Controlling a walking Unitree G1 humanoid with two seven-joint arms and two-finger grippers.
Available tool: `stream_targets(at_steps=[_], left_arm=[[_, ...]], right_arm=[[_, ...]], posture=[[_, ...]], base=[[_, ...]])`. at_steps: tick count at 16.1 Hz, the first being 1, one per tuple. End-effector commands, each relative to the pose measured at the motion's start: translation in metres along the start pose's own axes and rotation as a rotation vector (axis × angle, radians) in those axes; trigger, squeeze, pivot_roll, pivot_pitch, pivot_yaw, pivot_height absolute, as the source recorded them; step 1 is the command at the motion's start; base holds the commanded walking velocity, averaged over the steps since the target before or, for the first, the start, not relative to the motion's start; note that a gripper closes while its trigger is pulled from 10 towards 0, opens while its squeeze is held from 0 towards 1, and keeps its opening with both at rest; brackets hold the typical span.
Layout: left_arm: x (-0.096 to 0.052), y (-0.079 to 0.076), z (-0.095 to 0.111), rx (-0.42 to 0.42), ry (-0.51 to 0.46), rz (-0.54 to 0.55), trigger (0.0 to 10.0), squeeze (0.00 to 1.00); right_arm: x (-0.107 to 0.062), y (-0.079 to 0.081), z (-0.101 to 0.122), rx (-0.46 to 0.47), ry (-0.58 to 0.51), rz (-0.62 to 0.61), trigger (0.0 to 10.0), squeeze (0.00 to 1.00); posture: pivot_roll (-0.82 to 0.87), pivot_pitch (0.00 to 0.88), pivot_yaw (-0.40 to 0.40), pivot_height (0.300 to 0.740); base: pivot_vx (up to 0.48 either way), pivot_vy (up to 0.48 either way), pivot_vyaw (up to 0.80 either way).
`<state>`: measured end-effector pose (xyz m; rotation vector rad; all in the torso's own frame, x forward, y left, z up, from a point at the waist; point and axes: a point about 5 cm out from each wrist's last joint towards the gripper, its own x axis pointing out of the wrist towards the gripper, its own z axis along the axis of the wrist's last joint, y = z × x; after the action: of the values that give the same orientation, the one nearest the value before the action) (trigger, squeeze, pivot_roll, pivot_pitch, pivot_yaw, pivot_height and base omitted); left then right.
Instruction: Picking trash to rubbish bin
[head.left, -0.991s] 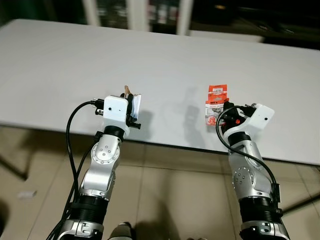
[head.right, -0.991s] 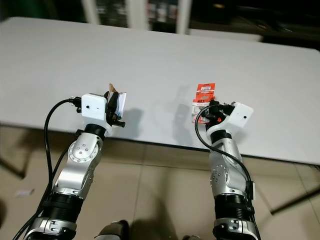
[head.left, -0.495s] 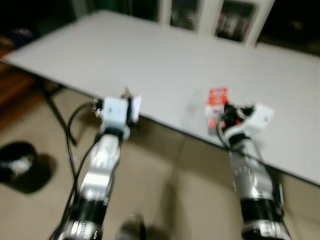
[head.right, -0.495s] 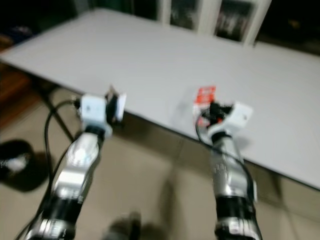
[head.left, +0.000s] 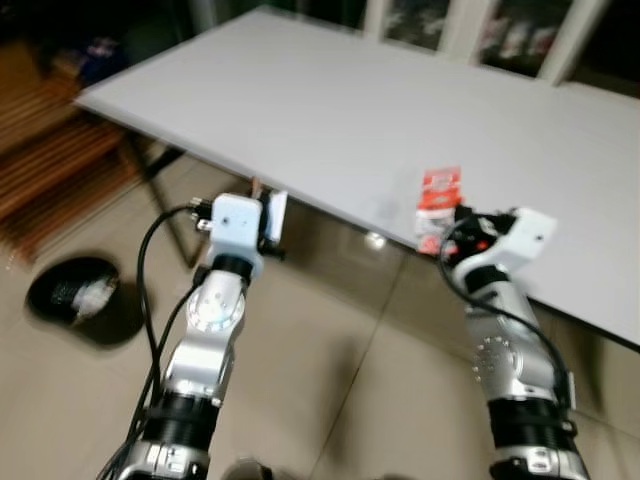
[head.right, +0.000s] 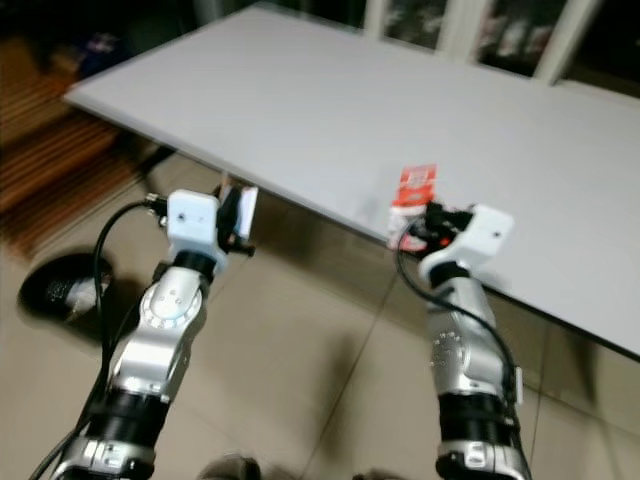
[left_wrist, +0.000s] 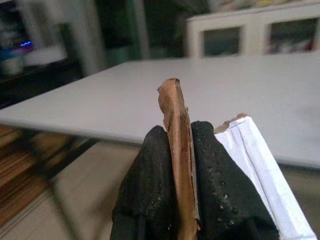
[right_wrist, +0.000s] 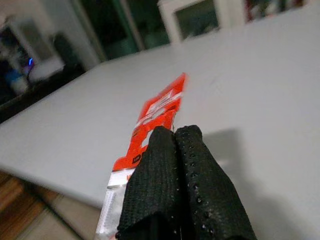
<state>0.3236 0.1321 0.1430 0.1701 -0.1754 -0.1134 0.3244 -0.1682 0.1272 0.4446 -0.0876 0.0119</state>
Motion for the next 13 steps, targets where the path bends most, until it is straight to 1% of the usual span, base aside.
stream_targets(at_steps=[1,7,13], left_arm=[[0.0008,0.0003,0.0021,-0.003,-0.005,0.012,10.0,0.00],[0.0003,0.0009,0.0011,-0.002,0.002,0.018,10.0,0.00],[0.0007,0.0009,0.0003,-0.002,0.007,0.016,10.0,0.00]], right_arm=[[-0.0009,-0.0001,-0.0002,-0.010,0.011,0.005,10.0,0.00],[-0.0013,0.0016,-0.0019,-0.008,0.020,0.012,10.0,0.00],[-0.0022,0.0000,-0.0030,-0.013,0.026,0.006,10.0,0.00]], posture=[[-0.01,0.108,-0.033,0.740],[-0.01,0.116,-0.035,0.740],[-0.01,0.117,-0.034,0.740]], base=[[0.000,0.000,0.80],[0.000,0.000,0.80],[0.000,0.000,0.80]])
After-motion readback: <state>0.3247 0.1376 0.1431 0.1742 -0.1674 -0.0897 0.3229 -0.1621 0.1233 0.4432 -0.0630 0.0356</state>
